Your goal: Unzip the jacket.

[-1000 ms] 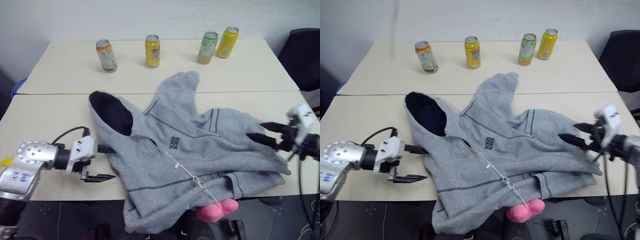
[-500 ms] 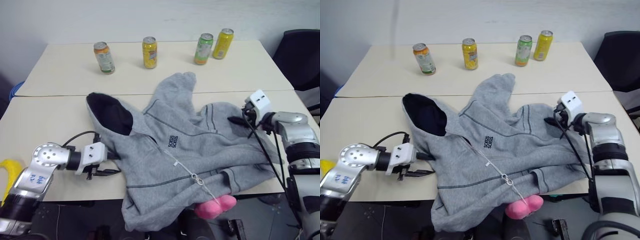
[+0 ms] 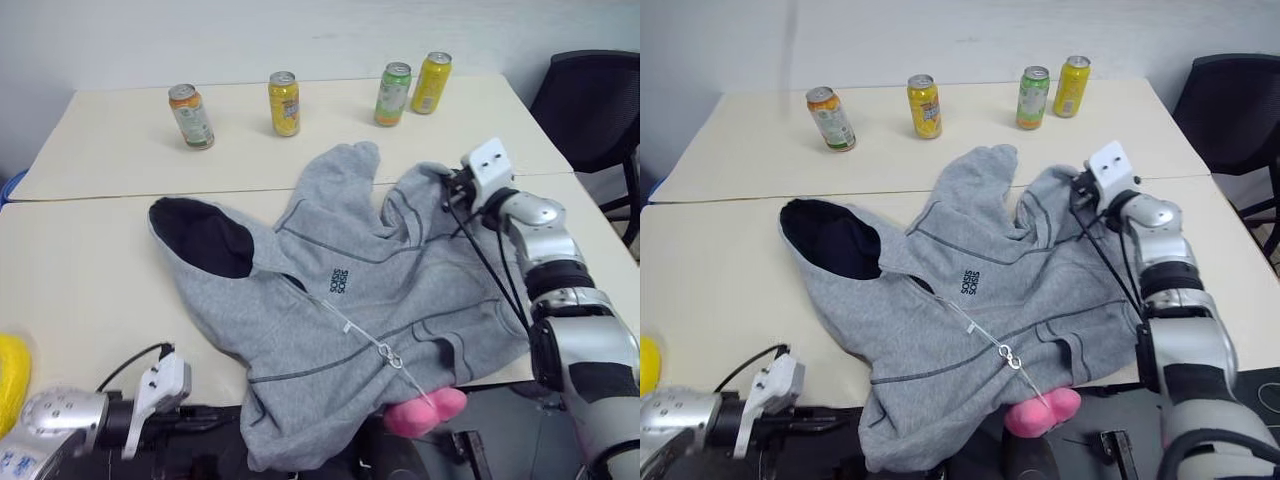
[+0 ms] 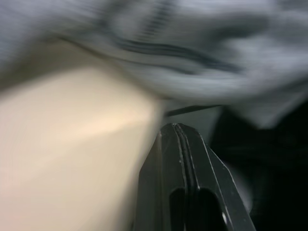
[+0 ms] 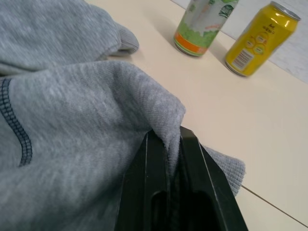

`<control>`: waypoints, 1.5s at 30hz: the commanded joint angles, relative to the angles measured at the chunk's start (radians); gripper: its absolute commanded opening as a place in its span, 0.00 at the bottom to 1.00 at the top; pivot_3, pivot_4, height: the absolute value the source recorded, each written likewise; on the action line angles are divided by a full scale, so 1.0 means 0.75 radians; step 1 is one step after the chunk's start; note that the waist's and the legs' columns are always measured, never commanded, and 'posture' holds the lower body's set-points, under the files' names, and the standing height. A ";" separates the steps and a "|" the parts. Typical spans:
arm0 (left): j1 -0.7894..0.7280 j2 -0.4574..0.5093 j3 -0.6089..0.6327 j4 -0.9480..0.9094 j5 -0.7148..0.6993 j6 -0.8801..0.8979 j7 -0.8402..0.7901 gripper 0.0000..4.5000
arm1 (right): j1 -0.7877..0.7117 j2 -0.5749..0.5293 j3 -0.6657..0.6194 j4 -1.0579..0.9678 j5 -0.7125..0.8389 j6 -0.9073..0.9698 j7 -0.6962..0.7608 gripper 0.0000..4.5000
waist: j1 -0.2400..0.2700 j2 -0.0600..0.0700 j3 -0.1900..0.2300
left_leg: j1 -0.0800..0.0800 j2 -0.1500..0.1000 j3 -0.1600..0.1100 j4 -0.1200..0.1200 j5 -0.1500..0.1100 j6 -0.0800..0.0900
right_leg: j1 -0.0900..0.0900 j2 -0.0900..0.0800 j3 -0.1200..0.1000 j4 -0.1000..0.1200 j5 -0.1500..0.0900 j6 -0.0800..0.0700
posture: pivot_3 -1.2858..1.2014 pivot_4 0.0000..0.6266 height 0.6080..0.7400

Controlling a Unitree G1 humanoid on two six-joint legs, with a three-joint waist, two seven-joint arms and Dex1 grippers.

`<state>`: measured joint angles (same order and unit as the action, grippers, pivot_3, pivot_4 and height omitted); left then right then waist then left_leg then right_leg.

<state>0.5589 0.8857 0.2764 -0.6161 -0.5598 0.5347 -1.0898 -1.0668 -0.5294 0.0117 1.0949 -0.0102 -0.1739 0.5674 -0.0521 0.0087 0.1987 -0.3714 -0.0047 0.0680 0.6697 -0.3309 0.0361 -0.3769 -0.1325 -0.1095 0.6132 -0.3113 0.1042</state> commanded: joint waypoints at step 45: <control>-0.871 -0.023 -0.331 1.022 0.489 -0.762 -0.112 0.04 | 1.430 -0.515 -0.492 -2.065 1.117 1.140 0.805 1.00 | 0.063 -0.002 -0.003 | 0.005 0.000 0.000 -0.002 -0.001 0.000 | 0.001 0.000 -0.001 0.003 0.000 0.001 | 0.52 0.24 1.00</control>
<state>-0.1638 0.8508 0.0361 0.1545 -0.2441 -0.0762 -1.2094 0.0068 -0.9287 -0.3269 -0.4202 0.8030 0.7077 1.1665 -0.0046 0.0074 0.1967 -0.3677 -0.0047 0.0678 0.6676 -0.3314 0.0357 -0.3759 -0.1322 -0.1103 0.6152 -0.3111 0.1046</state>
